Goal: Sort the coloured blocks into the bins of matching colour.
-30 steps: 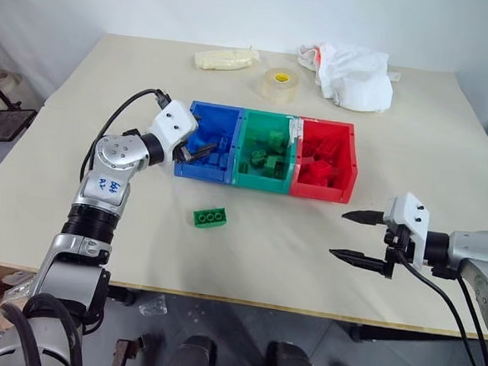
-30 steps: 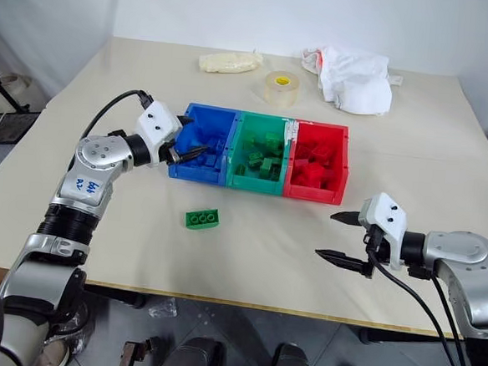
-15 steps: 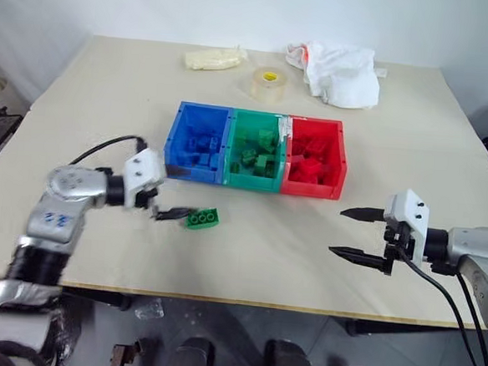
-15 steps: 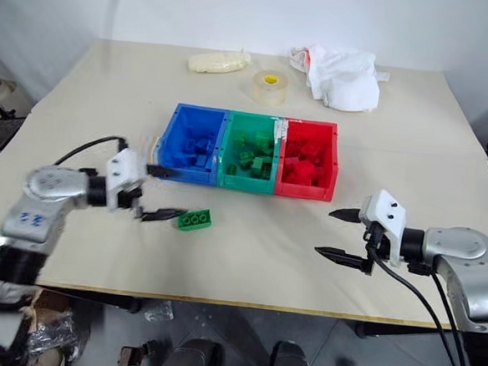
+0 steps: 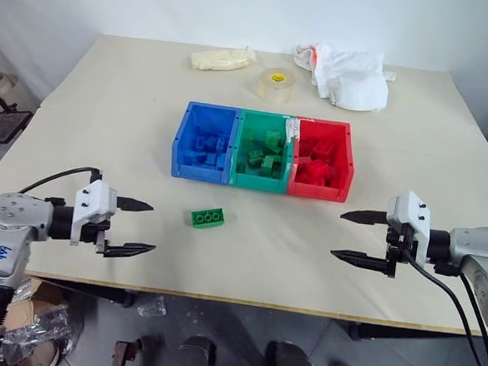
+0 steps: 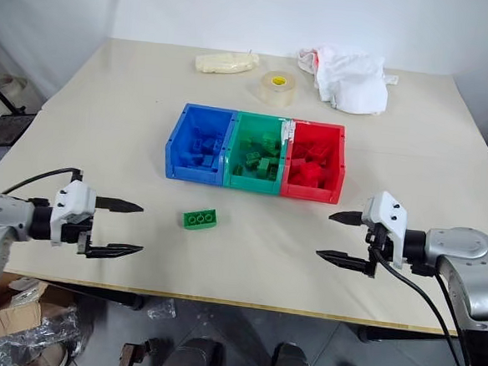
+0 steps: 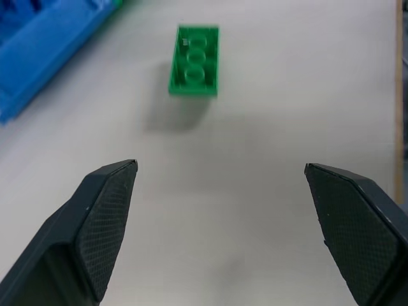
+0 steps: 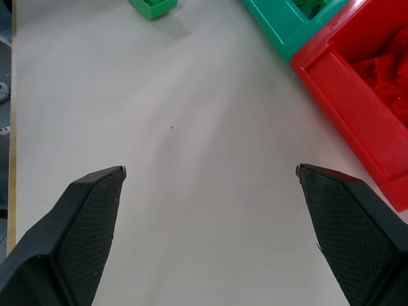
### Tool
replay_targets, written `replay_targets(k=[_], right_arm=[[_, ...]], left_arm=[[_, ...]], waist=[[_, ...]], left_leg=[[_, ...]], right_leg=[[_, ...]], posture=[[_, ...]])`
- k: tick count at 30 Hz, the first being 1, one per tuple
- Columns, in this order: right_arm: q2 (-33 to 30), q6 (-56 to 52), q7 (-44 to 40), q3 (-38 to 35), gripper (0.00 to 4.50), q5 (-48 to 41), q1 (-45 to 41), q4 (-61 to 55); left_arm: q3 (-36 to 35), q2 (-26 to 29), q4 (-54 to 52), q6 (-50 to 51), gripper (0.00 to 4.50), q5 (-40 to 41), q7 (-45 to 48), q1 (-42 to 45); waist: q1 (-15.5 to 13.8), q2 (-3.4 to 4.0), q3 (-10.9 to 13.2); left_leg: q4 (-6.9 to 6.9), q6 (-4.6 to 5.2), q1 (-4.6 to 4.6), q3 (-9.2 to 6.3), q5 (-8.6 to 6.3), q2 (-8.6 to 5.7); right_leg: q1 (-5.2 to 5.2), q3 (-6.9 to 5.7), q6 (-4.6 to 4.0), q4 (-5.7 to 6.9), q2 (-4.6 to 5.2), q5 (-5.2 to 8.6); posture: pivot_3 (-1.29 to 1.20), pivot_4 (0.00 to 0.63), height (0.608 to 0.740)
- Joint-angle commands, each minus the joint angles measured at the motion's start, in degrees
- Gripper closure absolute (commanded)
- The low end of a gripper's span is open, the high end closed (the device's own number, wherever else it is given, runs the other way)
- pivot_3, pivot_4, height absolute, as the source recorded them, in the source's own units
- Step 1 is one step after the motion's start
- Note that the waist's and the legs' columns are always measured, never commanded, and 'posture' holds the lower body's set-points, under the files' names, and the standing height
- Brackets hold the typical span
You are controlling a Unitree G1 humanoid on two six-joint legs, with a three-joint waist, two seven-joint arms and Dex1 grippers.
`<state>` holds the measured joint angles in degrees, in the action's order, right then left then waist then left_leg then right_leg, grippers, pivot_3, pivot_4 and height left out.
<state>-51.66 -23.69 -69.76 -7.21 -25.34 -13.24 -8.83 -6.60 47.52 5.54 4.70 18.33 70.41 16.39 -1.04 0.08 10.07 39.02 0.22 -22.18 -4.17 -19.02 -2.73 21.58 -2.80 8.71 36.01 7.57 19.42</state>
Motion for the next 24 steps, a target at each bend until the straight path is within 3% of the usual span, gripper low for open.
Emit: replay_targets(k=[1,6,13,23,24], right_arm=[[-1.40,-0.06,-0.80,-1.79,0.00,-1.59,-0.19,-1.77],[-1.25,-0.78,0.18,-2.24,0.00,-2.17,0.50,-3.18],[-1.41,-1.48,1.88,-3.64,0.00,-2.45,2.66,-5.09],[-1.85,-2.03,3.77,-6.60,0.00,-2.68,6.14,-7.44],[-1.76,-2.14,4.03,-6.89,0.00,-2.70,6.49,-7.71]], left_arm=[[2.92,-3.24,0.85,-3.47,0.03,-2.80,-2.95,3.01],[7.29,-8.89,9.53,-10.12,0.03,-8.27,-6.91,8.20],[10.11,-14.05,15.71,-15.64,0.03,-8.19,-4.84,11.84],[10.47,-16.34,14.41,-10.21,3.07,-5.86,-2.93,16.12],[10.46,-16.88,13.39,-9.15,3.08,-5.37,-3.22,17.18]], waist=[[-0.13,0.00,0.00],[-0.14,0.00,0.00],[-0.19,0.00,0.00],[-0.21,0.00,0.00],[-0.24,-0.01,0.00]], left_leg=[[0.01,0.00,0.00,0.01,0.00,0.00],[0.02,0.00,0.00,0.04,0.00,-0.03],[0.04,0.00,0.01,0.07,0.00,-0.03],[0.06,0.01,0.00,0.06,0.01,-0.04],[0.07,0.02,0.00,0.06,0.01,-0.04]], right_leg=[[0.00,0.00,0.00,0.00,0.00,0.00],[0.02,-0.03,0.00,0.06,-0.02,0.00],[0.02,-0.05,0.01,0.07,-0.02,0.00],[0.02,-0.05,0.01,0.08,-0.03,0.00],[0.01,-0.05,0.01,0.08,-0.03,0.00]], posture=[[0.00,0.150,0.740],[0.00,0.150,0.740],[0.00,0.150,0.740],[0.00,0.150,0.740],[0.00,0.150,0.740]])
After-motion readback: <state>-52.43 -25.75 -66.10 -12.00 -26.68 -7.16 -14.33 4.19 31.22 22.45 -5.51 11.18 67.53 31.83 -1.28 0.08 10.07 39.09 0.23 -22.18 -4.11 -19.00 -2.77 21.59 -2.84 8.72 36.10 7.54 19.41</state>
